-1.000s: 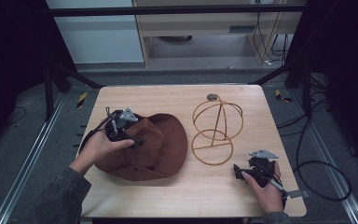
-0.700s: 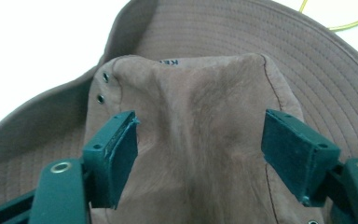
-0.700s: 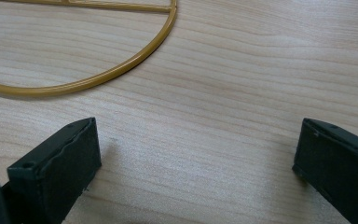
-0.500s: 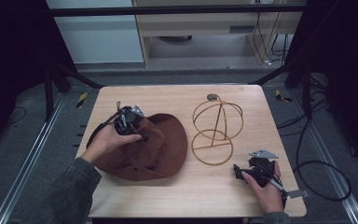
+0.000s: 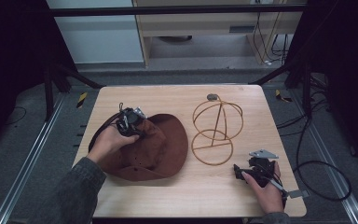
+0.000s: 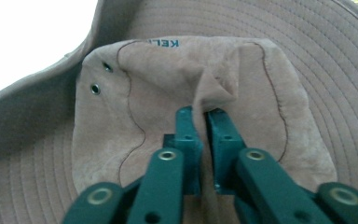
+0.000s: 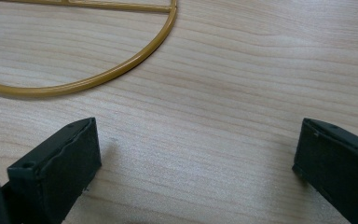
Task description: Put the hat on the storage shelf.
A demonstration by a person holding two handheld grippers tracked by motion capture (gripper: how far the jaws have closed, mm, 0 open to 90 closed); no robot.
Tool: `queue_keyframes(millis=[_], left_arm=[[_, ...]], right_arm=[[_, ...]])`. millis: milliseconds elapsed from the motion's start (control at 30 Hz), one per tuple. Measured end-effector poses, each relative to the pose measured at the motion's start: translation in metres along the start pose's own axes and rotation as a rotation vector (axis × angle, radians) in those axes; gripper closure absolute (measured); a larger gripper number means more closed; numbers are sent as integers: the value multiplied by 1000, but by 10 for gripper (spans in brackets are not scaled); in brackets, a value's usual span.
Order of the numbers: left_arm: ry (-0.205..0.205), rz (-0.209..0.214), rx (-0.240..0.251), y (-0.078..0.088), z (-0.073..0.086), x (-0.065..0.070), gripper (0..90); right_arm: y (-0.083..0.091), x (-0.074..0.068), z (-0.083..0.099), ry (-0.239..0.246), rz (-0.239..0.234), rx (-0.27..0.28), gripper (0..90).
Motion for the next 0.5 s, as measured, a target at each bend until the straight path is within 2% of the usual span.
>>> queue_keyframes(millis=[200, 500], left_arm=[[1, 1, 28, 9, -1, 0, 881], [-10, -23, 69, 28, -5, -1, 882]], right_arm=[[0, 0, 0, 0, 0, 0, 6], [0, 0, 0, 1, 0, 0, 6]])
Point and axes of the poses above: each handheld gripper's, and its own axes: y roughly backward along the jaws, z roughly out of its underside, x roughly to its right, the point moved 8 cm from there along -y, roughly forward along the jaws, and after that the axes turned 9 degrees about x, right-handed, at the moved point
